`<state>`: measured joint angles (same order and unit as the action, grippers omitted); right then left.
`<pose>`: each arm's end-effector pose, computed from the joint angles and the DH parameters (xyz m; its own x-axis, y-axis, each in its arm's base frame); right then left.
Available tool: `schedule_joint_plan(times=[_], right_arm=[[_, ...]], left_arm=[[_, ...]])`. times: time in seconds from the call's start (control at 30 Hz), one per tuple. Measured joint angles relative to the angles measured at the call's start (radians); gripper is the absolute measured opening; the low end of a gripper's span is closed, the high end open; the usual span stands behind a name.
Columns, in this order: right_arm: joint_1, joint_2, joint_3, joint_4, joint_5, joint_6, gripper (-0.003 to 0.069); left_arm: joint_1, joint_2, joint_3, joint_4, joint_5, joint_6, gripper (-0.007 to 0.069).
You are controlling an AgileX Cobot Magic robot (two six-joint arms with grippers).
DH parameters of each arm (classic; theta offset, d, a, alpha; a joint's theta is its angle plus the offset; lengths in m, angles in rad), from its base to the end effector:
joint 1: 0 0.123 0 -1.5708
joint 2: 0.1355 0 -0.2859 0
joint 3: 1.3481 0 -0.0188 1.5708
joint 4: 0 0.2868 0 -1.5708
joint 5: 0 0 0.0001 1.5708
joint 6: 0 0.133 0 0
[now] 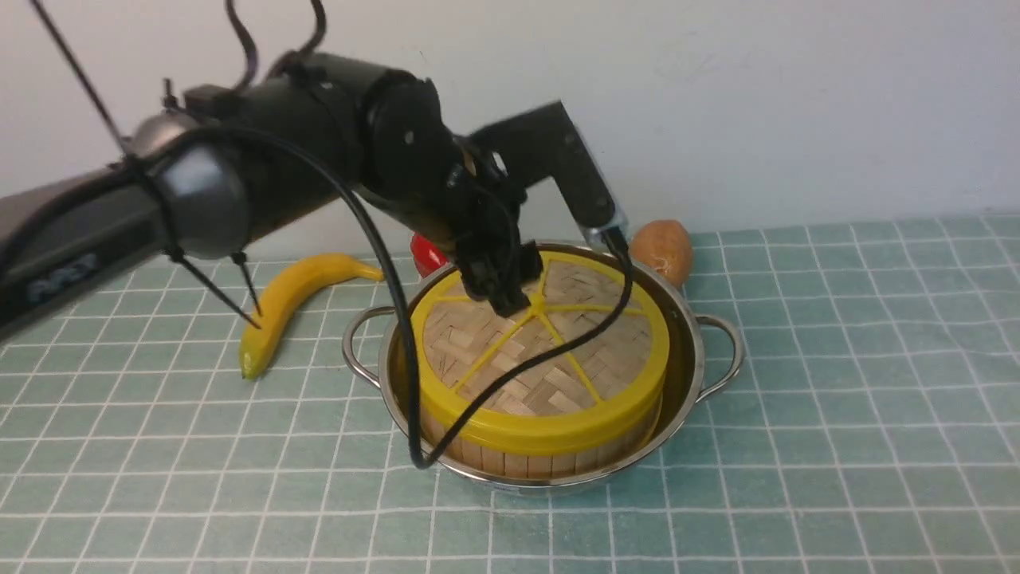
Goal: Place the steamer in the pot on the blue tablecloth, and put the lid on the steamer.
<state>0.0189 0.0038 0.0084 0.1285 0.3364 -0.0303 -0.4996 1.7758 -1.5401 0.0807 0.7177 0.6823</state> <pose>0.1298 0.0081 0.1688 -0.2603 0.0860 -0.9617 -0.0362 0.9945 0.0987 0.4142 -0.2180 0.2675 -0.1885 0.8726 -0.4506 0.7819 0.4109 0.4688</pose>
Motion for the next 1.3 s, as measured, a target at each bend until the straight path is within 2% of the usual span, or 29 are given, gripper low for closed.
schedule_joint_plan(times=[0.07,0.1,0.23,0.43,0.93,1.3], right_arm=[[0.0,0.0,0.0,0.0,0.0,0.0,0.024],[0.0,0.0,0.0,0.0,0.0,0.0,0.024],[0.0,0.0,0.0,0.0,0.0,0.0,0.024],[0.0,0.0,0.0,0.0,0.0,0.0,0.024],[0.0,0.0,0.0,0.0,0.0,0.0,0.024],[0.0,0.0,0.0,0.0,0.0,0.0,0.024]], left_arm=[[0.0,-0.096,0.0,0.111,0.001,-0.097,0.05],[0.0,-0.113,0.0,0.131,0.001,-0.108,0.05],[0.0,-0.283,0.0,0.285,0.001,-0.327,0.0472],[0.0,-0.458,0.0,0.355,0.023,-0.539,0.0405],[0.0,-0.486,0.0,0.364,0.027,-0.577,0.0218],[0.034,-0.525,0.066,0.346,0.027,-0.644,0.02]])
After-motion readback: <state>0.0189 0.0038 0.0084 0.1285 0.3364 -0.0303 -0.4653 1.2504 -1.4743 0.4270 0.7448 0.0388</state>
